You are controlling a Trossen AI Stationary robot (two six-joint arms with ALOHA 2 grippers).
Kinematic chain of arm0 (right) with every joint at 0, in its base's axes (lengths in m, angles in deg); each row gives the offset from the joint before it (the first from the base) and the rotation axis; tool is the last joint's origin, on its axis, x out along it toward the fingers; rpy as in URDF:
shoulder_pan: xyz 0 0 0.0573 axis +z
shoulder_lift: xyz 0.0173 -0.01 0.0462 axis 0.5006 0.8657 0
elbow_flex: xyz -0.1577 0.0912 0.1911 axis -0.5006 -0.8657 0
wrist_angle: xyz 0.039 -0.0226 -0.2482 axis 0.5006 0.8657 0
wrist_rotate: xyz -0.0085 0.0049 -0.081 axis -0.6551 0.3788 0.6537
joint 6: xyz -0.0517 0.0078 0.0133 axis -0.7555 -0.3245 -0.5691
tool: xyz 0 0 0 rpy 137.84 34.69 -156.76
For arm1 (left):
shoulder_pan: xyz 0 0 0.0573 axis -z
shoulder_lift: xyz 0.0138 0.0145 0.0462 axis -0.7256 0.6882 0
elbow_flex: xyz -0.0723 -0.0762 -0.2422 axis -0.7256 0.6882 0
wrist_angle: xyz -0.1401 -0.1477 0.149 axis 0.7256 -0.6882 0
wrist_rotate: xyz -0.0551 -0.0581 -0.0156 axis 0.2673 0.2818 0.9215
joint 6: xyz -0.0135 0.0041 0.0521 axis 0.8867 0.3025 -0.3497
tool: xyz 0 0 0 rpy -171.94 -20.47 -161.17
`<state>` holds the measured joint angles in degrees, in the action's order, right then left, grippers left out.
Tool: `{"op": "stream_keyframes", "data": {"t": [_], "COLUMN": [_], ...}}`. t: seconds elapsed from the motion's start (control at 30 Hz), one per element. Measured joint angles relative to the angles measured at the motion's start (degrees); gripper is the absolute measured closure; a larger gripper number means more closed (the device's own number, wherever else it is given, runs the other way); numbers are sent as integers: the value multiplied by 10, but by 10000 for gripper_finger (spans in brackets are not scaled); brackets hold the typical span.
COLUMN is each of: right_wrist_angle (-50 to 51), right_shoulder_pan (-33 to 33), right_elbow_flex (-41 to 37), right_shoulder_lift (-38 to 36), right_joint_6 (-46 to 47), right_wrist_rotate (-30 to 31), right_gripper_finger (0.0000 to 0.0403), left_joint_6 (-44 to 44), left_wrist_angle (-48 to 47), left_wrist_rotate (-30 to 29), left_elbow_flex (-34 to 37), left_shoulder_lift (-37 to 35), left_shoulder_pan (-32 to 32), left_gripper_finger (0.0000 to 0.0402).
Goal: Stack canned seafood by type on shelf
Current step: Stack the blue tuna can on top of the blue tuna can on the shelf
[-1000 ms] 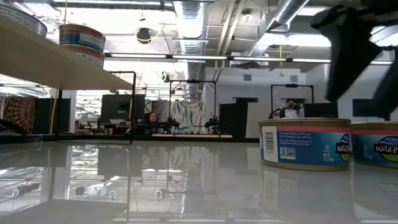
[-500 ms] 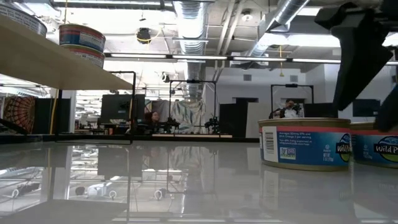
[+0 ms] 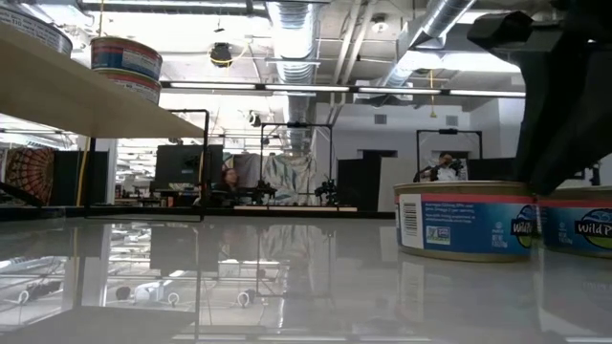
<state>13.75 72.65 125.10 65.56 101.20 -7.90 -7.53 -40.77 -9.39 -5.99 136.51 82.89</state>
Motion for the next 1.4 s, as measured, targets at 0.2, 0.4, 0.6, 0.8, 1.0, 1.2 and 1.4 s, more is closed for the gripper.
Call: {"op": "stream_keyframes", "data": {"t": [0.2, 0.4, 0.6, 0.8, 1.0, 1.2, 1.4], "right_wrist_angle": [-12, -59, -90, -87, -86, -86, -95], "right_shoulder_pan": [-3, -11, -14, -11, -11, -5, 0], "right_elbow_flex": [-2, -24, -41, -41, -41, -42, -43], "right_shoulder_lift": [0, -2, -4, -3, -3, -2, -2], "right_joint_6": [-25, -52, -53, -22, 8, 19, 15], "right_wrist_rotate": [-3, -9, -18, -20, -25, -27, -27], "right_gripper_finger": [329, 329, 336, 350, 351, 351, 351], "left_joint_6": [0, 4, 24, 33, 41, 54, 57], "left_wrist_angle": [-11, -20, -43, -54, -56, -70, -70], "left_wrist_rotate": [-3, -3, -3, -3, -3, -2, -2], "left_elbow_flex": [0, 0, 0, 0, 0, 0, 0], "left_shoulder_lift": [0, 0, 0, 0, 0, 0, 0], "left_shoulder_pan": [0, 0, 0, 0, 0, 0, 0], "left_gripper_finger": [134, 134, 134, 134, 134, 134, 134]}}
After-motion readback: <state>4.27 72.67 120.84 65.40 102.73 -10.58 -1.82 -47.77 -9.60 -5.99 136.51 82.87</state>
